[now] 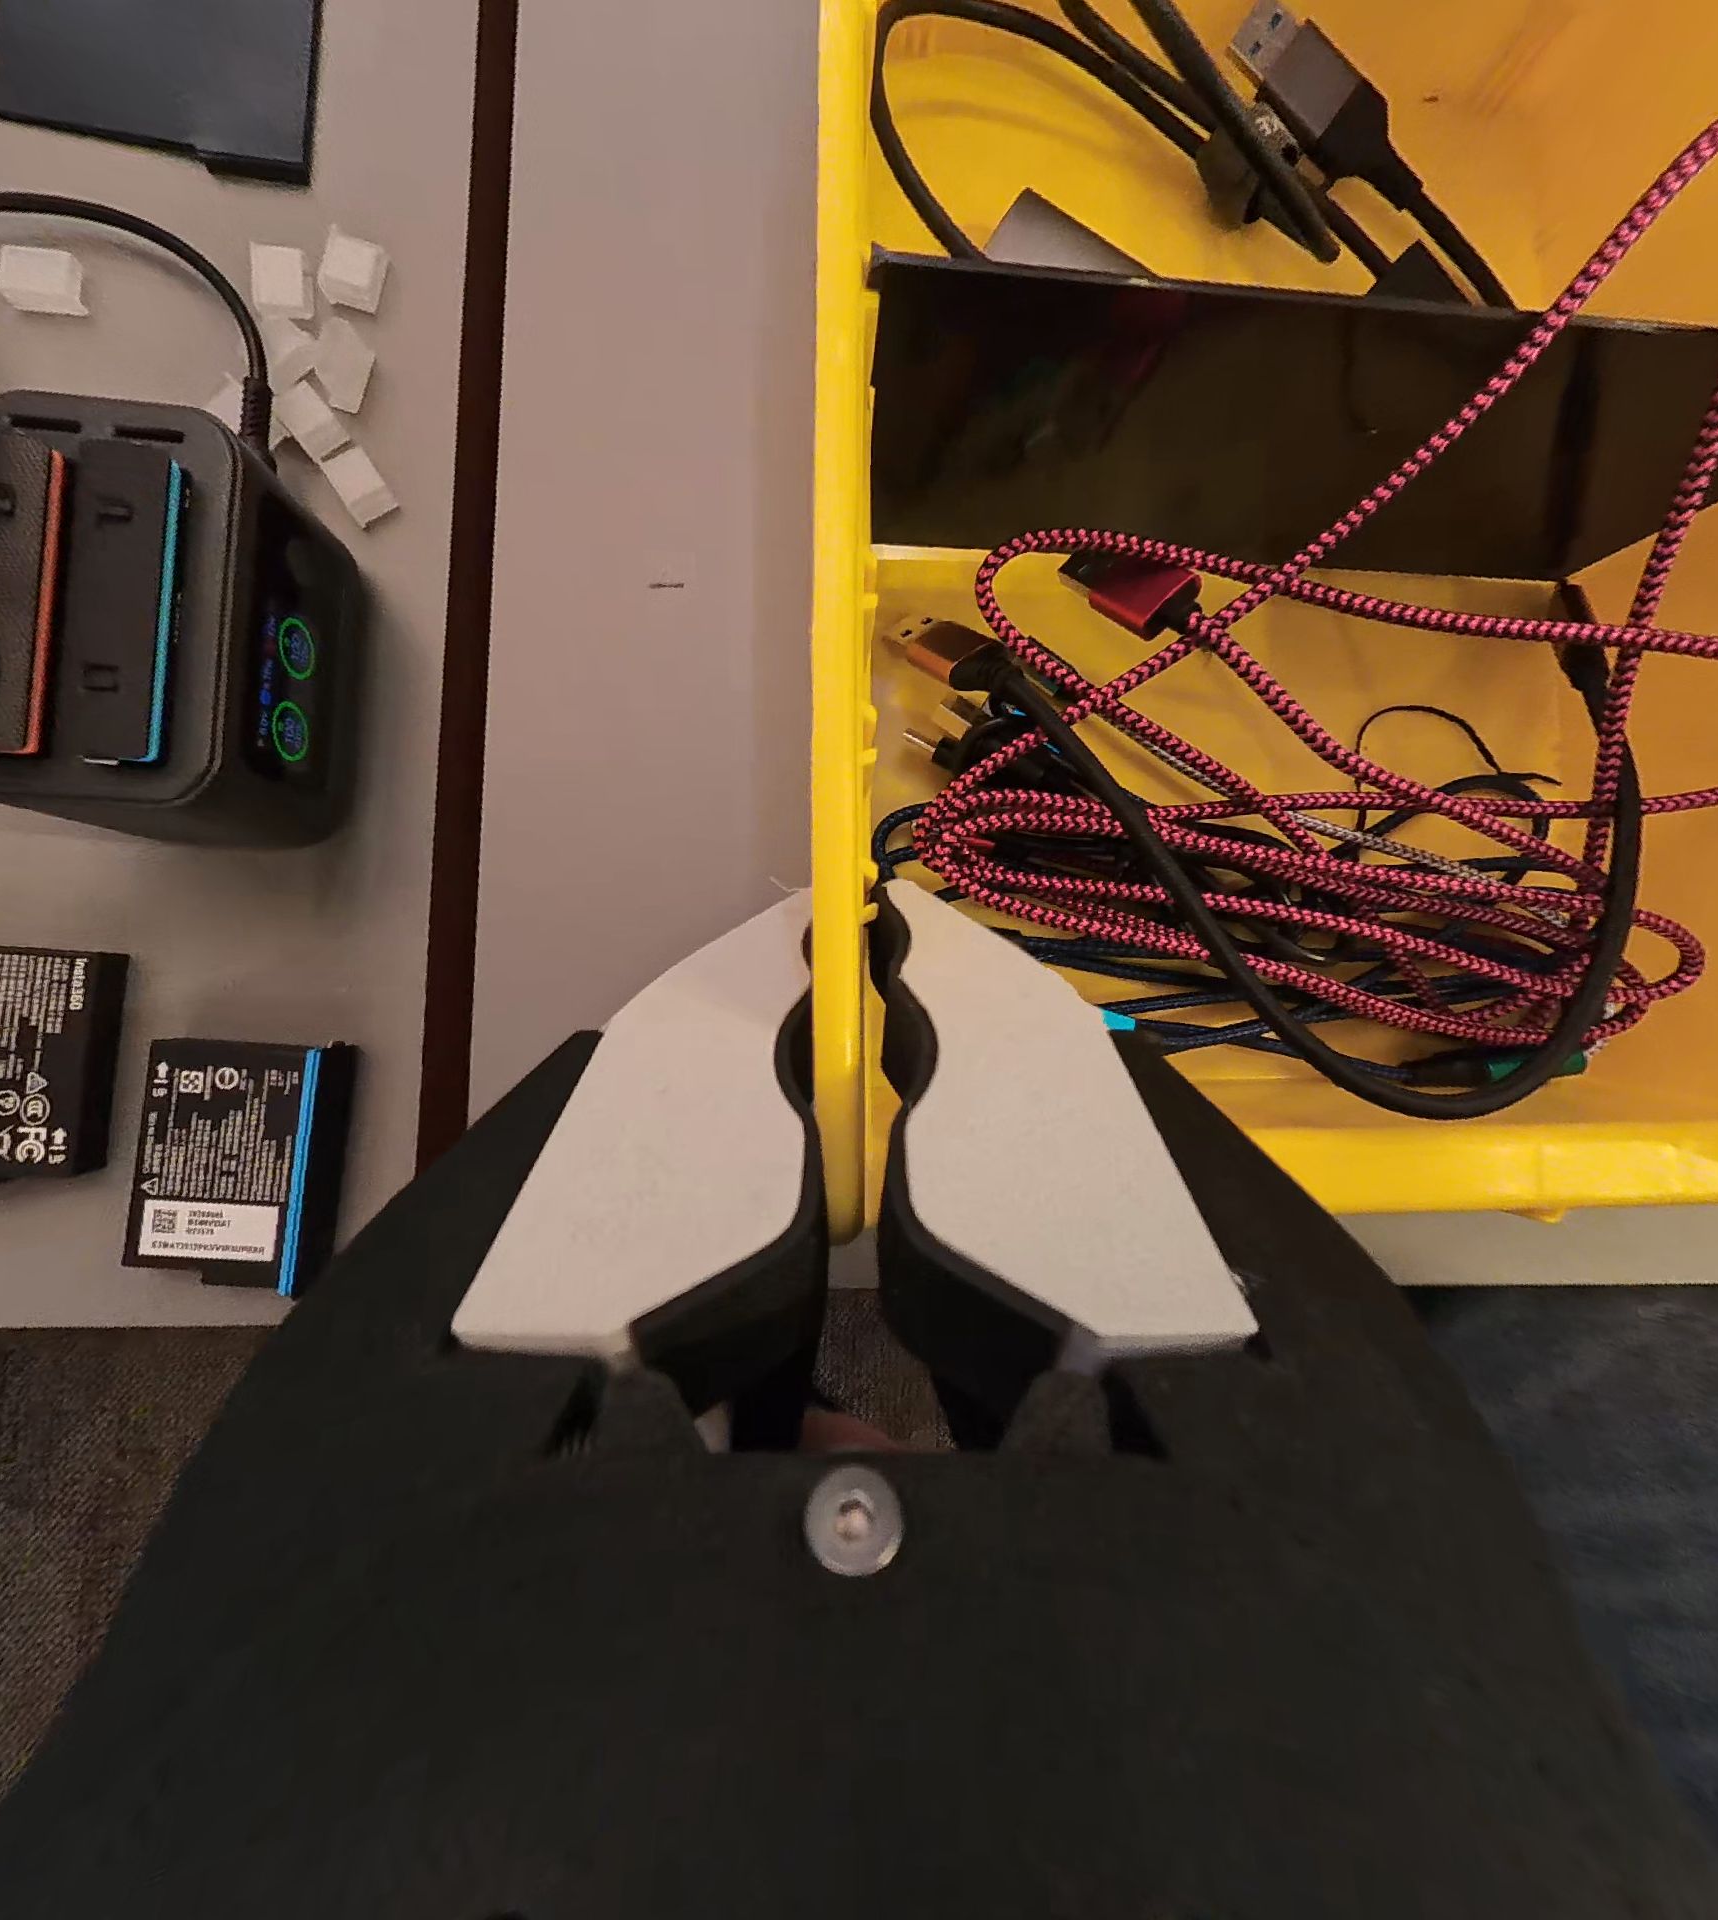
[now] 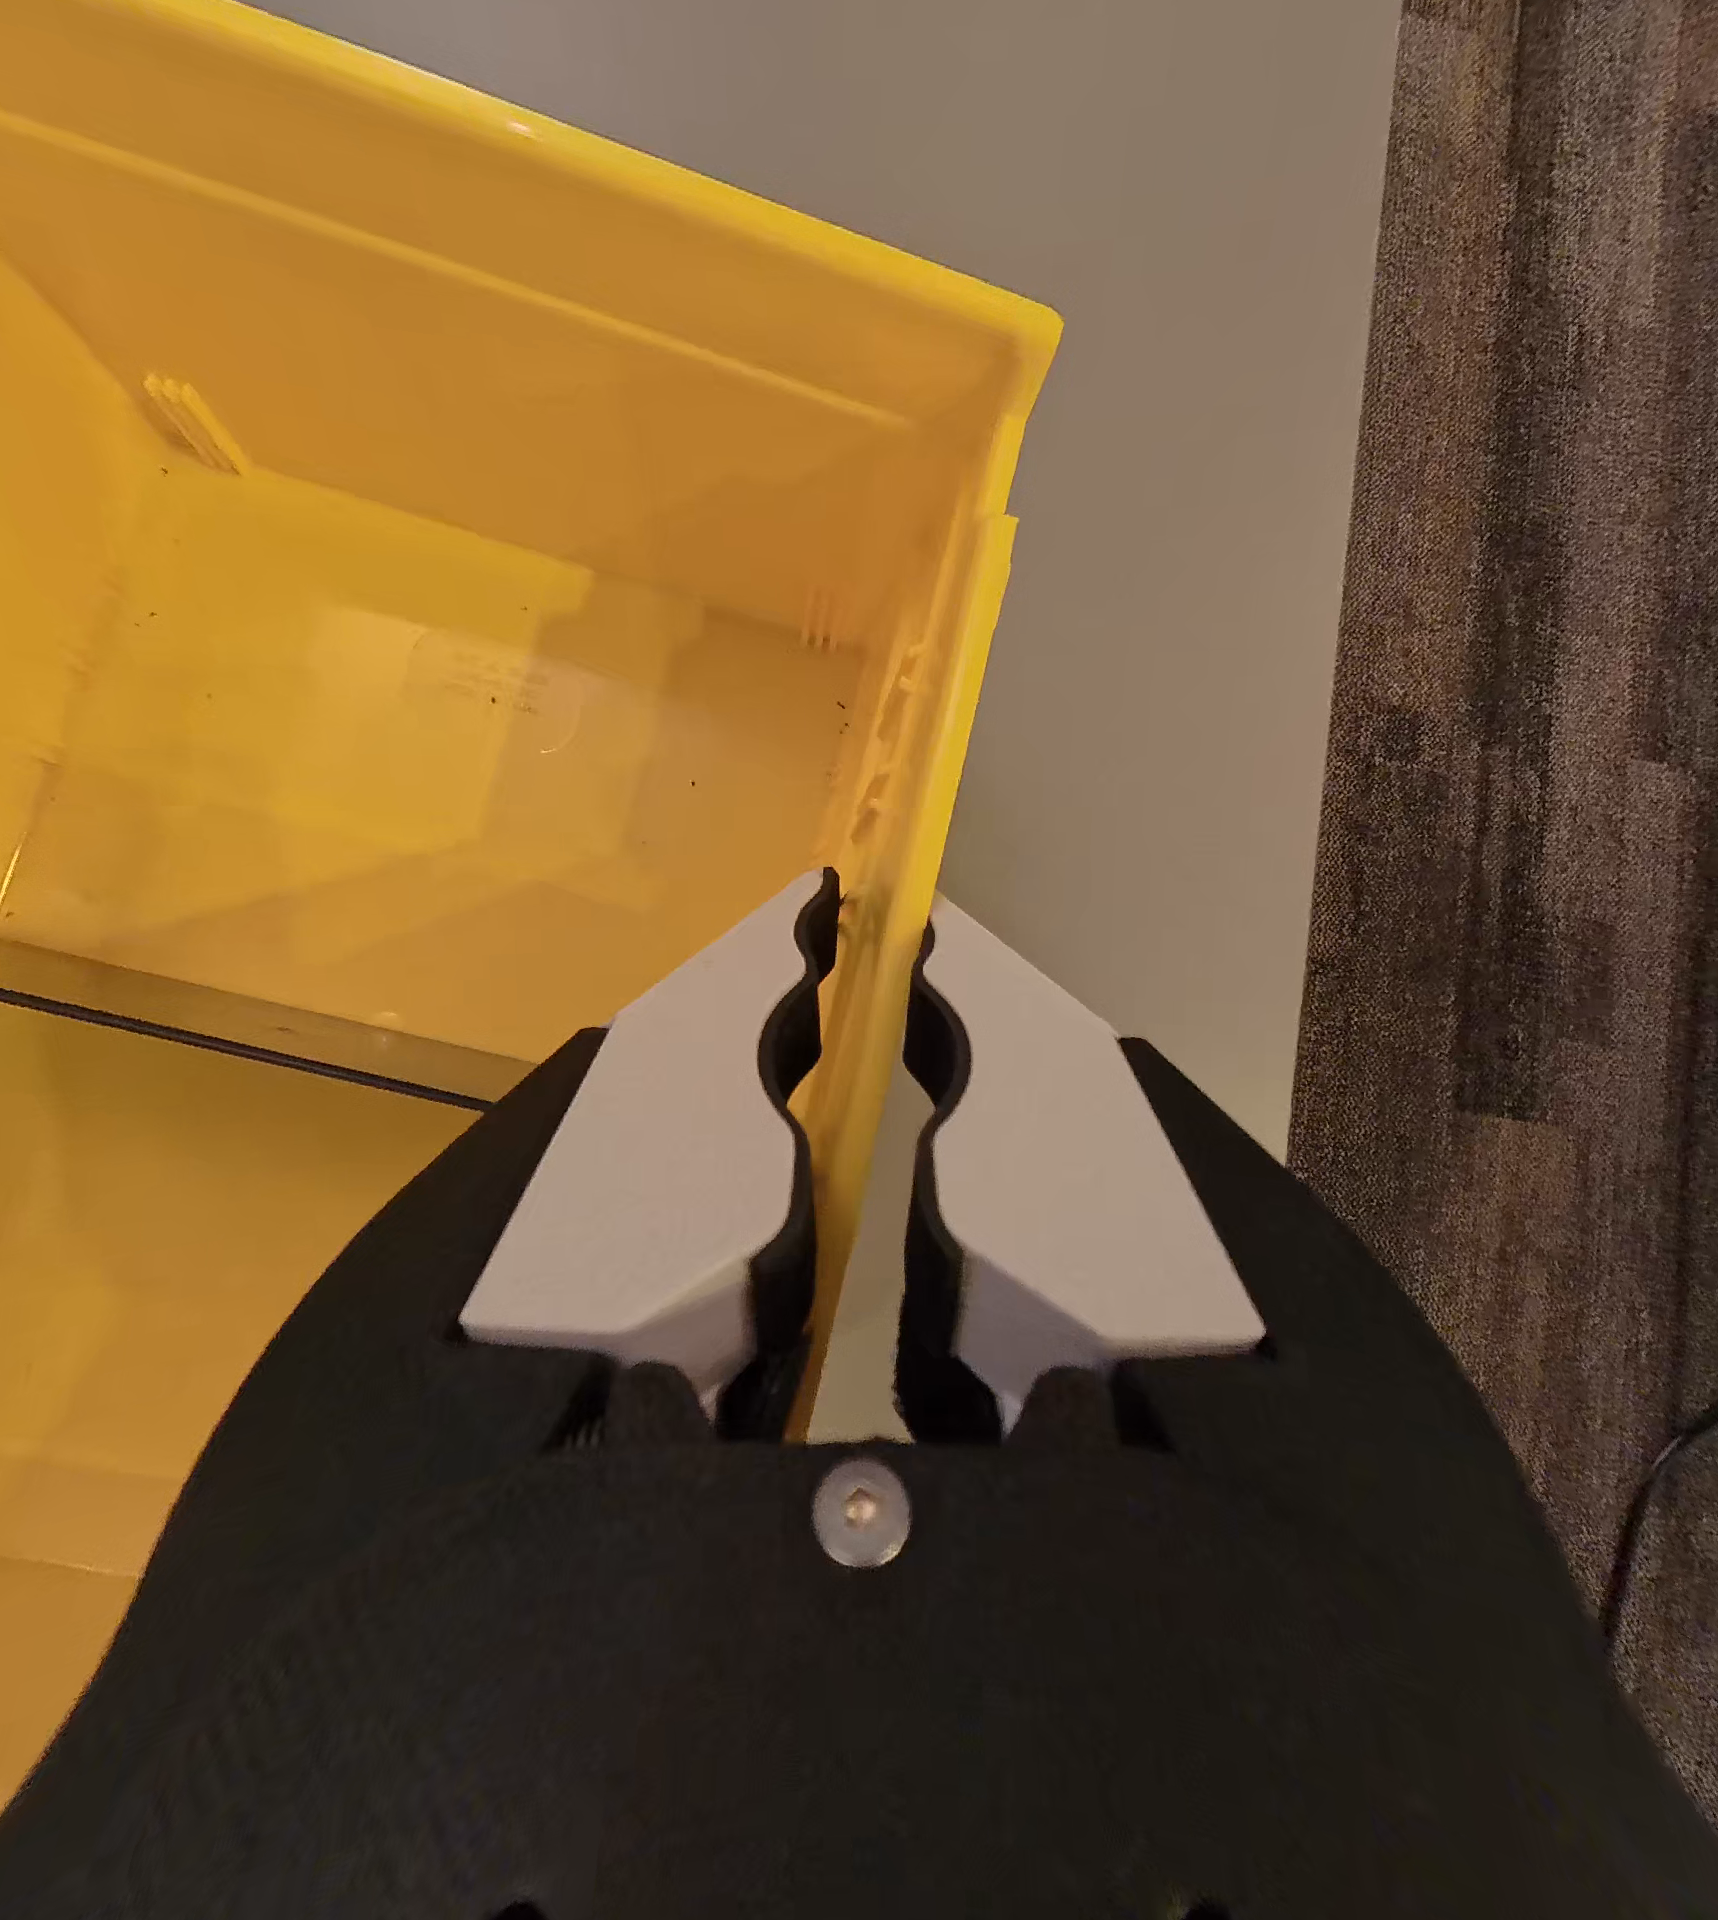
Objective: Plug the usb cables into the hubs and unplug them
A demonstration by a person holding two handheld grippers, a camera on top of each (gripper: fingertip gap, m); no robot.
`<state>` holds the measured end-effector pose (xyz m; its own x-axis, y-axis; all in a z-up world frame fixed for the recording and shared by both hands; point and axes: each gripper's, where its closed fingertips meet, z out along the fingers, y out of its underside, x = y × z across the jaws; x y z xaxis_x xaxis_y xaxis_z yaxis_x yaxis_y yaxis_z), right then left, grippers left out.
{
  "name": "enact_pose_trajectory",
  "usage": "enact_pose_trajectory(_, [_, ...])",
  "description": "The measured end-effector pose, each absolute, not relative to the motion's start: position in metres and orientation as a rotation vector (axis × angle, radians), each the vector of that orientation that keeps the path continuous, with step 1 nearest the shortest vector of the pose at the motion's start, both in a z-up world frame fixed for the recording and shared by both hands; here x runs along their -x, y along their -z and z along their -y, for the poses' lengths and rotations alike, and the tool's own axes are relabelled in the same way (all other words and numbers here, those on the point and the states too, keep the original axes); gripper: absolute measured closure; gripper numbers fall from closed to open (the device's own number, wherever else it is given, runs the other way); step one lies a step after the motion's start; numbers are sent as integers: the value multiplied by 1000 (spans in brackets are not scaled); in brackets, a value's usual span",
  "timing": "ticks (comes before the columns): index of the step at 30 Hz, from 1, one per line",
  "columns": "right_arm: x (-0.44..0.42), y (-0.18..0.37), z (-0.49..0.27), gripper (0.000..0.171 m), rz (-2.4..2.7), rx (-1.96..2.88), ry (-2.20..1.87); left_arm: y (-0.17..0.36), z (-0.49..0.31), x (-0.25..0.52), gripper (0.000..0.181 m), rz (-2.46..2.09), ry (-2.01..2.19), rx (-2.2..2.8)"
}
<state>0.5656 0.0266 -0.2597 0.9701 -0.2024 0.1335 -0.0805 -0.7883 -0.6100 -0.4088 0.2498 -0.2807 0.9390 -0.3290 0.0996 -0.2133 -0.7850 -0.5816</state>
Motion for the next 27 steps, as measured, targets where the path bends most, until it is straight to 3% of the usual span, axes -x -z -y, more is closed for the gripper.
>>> enact_pose_trajectory(2, [-566, 260, -27, 159, -176, 2473, 253, 279, -250, 408, 177, -374, 272, 2497])
enact_pose_trajectory(4, [-566, 251, -28, 140, -149, 2436, 270, 271, -254, 413, 152, -326, 247, 2449])
enact_pose_trajectory(6, [-570, 236, -27, 131, -129, 2401, 342, 257, -256, 419, 133, -277, 234, 2405])
enact_pose_trajectory(11, [-540, 162, -36, 116, 5, 2222, 484, 187, -253, 371, 127, -449, 212, 2162])
enact_pose_trajectory(16, [-411, 102, -66, 105, 271, 2048, 340, 146, -238, 242, 116, -776, 318, 1999])
enact_pose_trajectory(21, [-259, 101, -87, 87, 513, 1942, 86, 177, -192, 97, 95, -1166, 492, 1978])
enact_pose_trajectory(25, [-170, 137, -99, 77, 582, 1940, -162, 212, -161, 19, 85, -1354, 579, 1910])
enact_pose_trajectory(27, [-137, 169, -105, 64, 632, 1994, -262, 241, -159, 1, 81, -1420, 553, 1953])
